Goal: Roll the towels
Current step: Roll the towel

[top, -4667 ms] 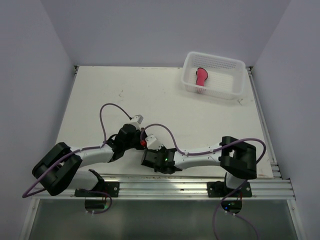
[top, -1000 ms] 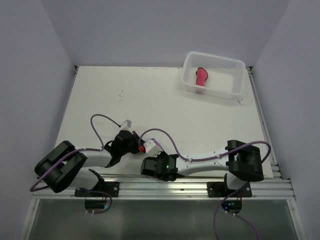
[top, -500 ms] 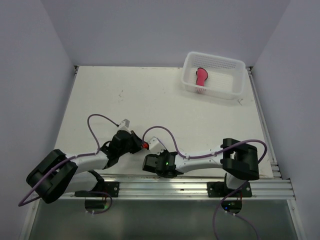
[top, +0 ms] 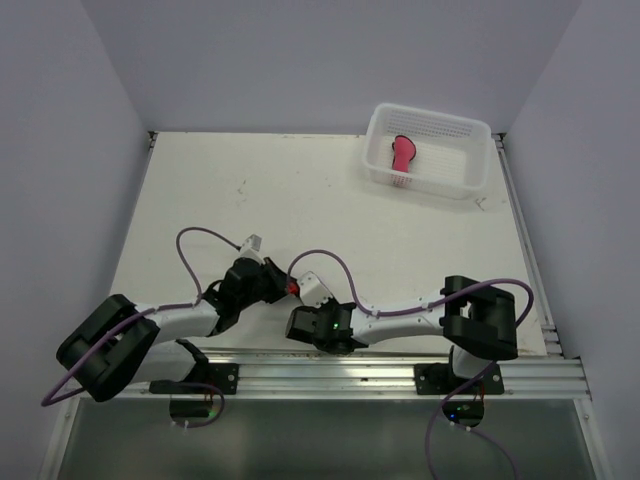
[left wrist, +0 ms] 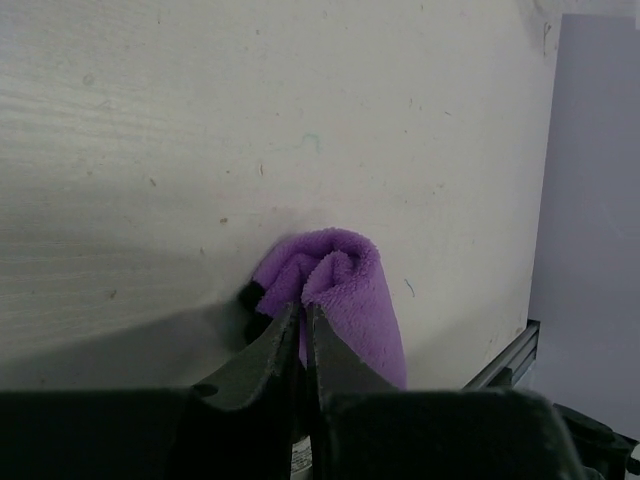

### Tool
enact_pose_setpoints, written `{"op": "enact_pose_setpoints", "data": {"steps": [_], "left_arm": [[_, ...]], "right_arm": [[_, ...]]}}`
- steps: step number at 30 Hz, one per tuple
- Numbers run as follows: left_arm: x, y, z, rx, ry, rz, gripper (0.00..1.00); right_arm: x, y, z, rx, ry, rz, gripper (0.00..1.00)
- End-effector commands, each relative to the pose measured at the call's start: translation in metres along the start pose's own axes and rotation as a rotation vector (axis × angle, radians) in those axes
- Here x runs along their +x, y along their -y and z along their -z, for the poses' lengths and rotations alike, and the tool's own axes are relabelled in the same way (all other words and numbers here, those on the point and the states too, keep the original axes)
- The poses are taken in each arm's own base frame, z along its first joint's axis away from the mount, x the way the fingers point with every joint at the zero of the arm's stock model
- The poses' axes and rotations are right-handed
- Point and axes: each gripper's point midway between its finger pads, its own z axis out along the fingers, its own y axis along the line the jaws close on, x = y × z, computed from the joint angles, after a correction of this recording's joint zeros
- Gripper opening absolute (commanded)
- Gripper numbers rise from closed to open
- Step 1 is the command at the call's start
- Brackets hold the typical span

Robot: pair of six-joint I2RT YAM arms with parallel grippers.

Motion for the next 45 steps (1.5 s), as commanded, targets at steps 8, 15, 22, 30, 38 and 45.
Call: {"op": "enact_pose_setpoints", "data": {"steps": [8, 15, 22, 30, 38, 45], "left_arm": [[-0.021, 0.056, -0.002, 0.199, 0.063, 0.039, 0.08], [-0.024, 0.051, 0.004, 0.177, 0.081, 0.041, 0.07], [-0.017, 0.068, -0.011, 0.254, 0.042, 0.032, 0.07], [-0.002, 0.062, -0.036, 0.220, 0.012, 0.018, 0.04], [0.016, 0.007, -0.044, 0.021, -0.018, -0.013, 0.03], [0.023, -0.008, -0.052, -0.015, -0.037, -0.020, 0.03]], "right_arm": [[0.019, 0.000, -0.013, -0.031, -0.054, -0.066, 0.00], [0.020, 0.001, -0.014, -0.032, -0.060, -0.067, 0.00], [0.020, 0.001, -0.016, -0.028, -0.064, -0.064, 0.00], [0.020, 0.001, -0.013, -0.042, -0.061, -0.082, 0.00], [0.019, 0.000, -0.008, -0.066, -0.064, -0.105, 0.02], [-0.003, 0.003, 0.012, -0.110, -0.025, -0.152, 0.25]]}}
